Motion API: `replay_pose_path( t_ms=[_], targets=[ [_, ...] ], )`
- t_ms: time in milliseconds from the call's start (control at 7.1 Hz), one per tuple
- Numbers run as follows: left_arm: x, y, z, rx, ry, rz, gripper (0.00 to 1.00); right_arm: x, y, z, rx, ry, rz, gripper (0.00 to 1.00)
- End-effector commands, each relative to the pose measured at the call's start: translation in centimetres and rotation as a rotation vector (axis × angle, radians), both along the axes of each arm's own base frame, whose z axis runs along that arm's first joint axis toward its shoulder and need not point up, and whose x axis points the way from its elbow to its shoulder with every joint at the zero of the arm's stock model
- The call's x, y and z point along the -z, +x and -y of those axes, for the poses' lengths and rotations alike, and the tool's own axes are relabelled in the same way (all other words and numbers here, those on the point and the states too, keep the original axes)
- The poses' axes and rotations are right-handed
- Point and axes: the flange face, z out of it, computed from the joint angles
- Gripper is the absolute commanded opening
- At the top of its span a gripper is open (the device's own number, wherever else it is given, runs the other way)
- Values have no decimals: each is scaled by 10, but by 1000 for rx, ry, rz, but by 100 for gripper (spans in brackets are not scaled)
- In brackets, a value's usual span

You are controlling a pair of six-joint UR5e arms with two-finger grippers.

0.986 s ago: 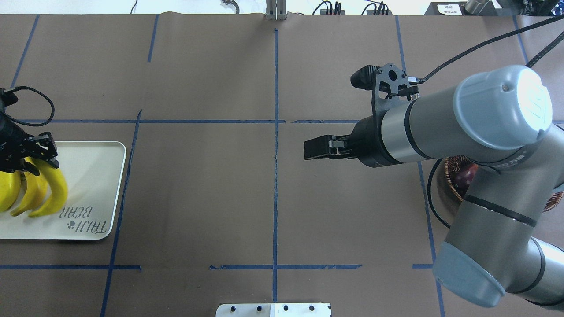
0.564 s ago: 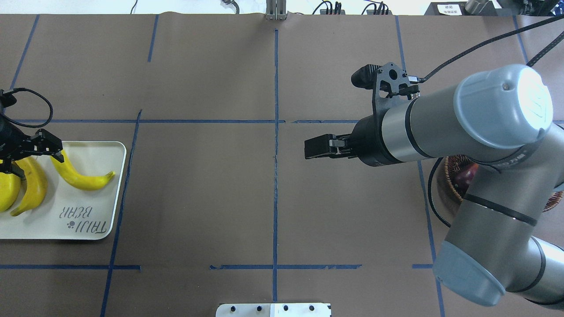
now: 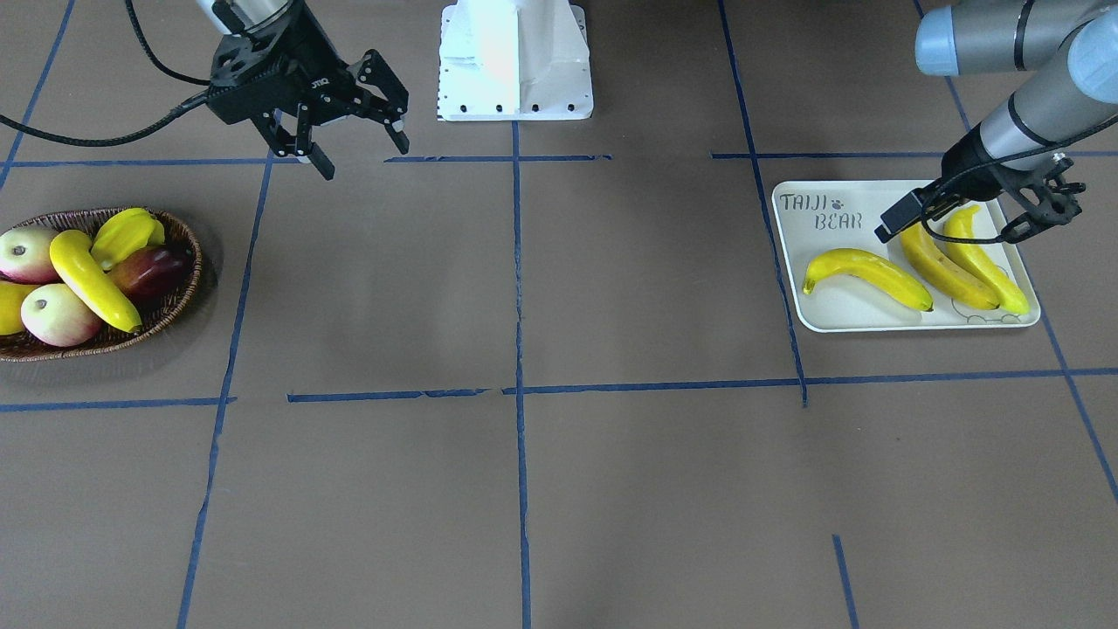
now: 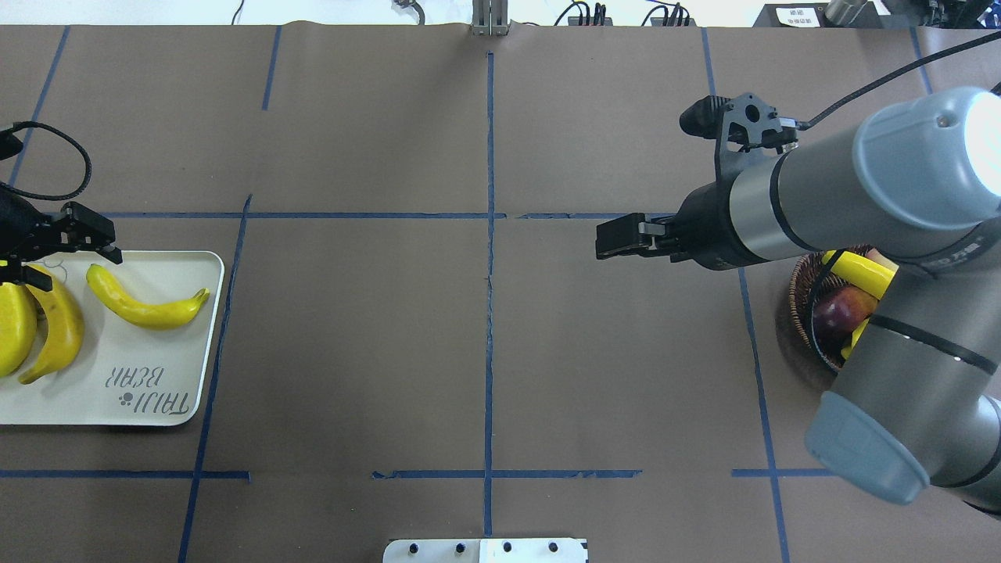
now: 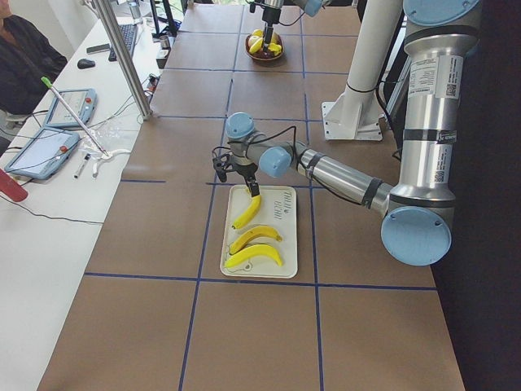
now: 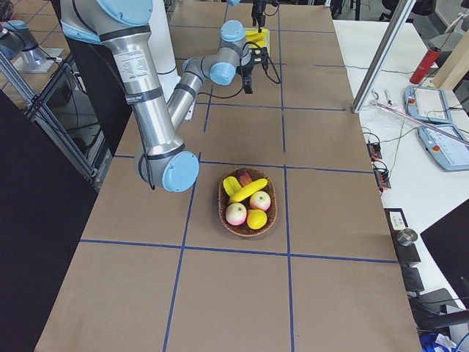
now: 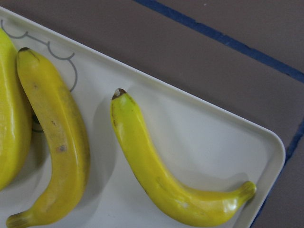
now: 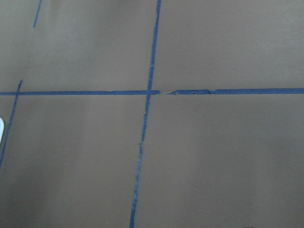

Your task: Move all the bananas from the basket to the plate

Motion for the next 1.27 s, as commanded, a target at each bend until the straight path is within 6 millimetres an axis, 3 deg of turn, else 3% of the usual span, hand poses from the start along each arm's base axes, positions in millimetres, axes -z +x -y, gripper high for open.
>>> replay_pose_path(
  t_ms=[0, 141, 282, 423, 564, 705, 986, 1127],
  targets=[
    [58, 5, 16, 11, 98, -56, 100, -73, 54, 26, 24, -29, -167, 100],
    [85, 12, 24, 36, 107, -84, 100, -123, 95, 32, 58, -16, -240, 100],
    [107, 19, 27, 49, 111, -109, 100, -159, 138, 38, 121, 13, -265, 100],
    [121, 28, 23, 35, 128, -125, 100, -201, 166, 38, 177, -7, -277, 100],
    [126, 40, 18, 36, 101, -132, 100, -218, 170, 42, 202, -53, -253, 100],
    [132, 50, 17, 38, 117, -125, 100, -251, 166, 49, 217, -107, -272, 100],
    [135, 58, 16, 41, 132, -113, 100, -310, 157, 66, 333, 27, -297, 91],
    [141, 61, 14, 62, 109, -123, 100, -334, 158, 64, 388, 51, -312, 92]
  ],
)
